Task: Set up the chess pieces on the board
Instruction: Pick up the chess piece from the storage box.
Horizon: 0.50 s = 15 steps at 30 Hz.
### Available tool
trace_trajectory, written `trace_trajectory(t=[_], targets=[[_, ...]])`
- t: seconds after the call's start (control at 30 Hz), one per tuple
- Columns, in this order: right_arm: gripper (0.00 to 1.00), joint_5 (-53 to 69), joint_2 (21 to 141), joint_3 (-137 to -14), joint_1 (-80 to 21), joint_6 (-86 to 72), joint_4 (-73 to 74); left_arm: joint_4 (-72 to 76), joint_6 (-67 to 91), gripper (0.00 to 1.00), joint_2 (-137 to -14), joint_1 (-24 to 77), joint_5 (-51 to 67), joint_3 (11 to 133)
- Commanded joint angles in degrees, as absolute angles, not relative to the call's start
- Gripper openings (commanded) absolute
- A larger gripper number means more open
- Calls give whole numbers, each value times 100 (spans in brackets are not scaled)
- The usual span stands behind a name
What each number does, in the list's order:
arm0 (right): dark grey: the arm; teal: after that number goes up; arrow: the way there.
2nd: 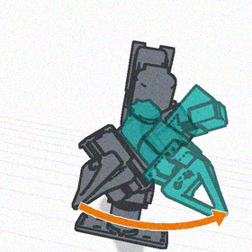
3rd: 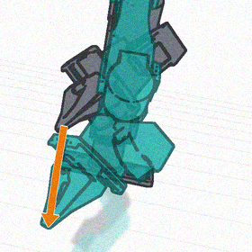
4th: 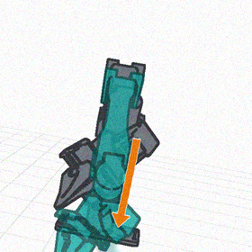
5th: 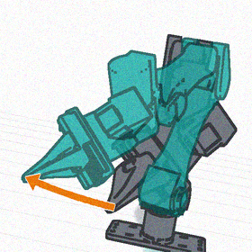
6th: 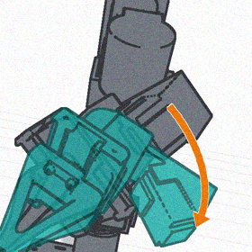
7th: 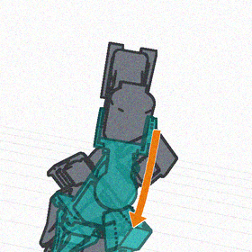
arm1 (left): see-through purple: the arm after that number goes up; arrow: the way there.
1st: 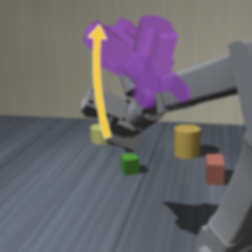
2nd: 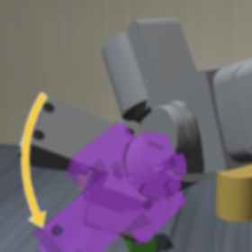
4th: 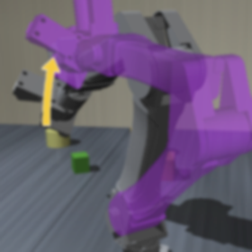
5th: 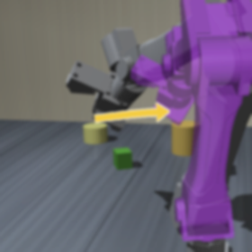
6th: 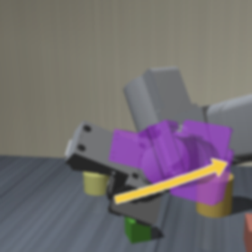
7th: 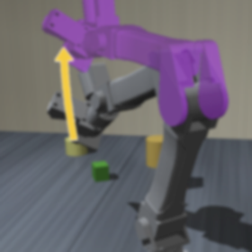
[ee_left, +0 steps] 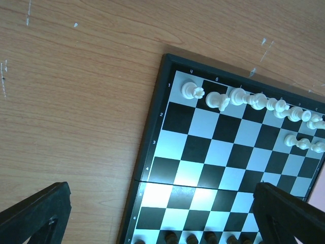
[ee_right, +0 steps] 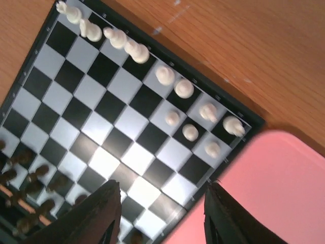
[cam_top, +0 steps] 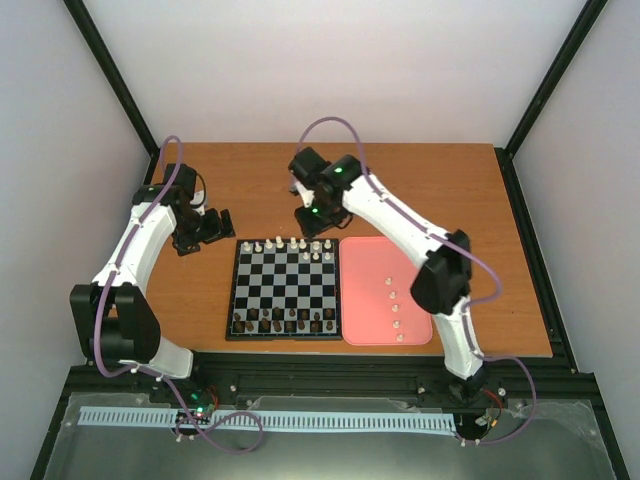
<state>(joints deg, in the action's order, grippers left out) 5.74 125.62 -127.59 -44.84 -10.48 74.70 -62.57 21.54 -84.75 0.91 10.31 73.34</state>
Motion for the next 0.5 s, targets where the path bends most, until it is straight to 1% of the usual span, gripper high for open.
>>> trace_trajectory(t=[0.0, 0.1, 0.23, 0.33, 0.47], targets=[[46, -71, 11669, -11614, -4133, -1285, 7553, -6205, 2070, 100, -8475, 92, 1058, 7563], [46, -65, 11048, -10219, -3653, -1524, 7135, -6221, 2068, 100, -8514, 94, 1063, 7615], [46, 268, 10289, -8535, -2908, -1656, 6413, -6214, 2066, 100, -8566, 94, 1078, 7638], [46, 369, 10160, -7769, -2627, -1504, 6212, -6190, 2069, 100, -8606, 92, 1094, 7613], [45, 451, 10231, -7260, -2576, -1397, 5977, -6195, 2069, 100, -8649, 92, 1104, 7627]])
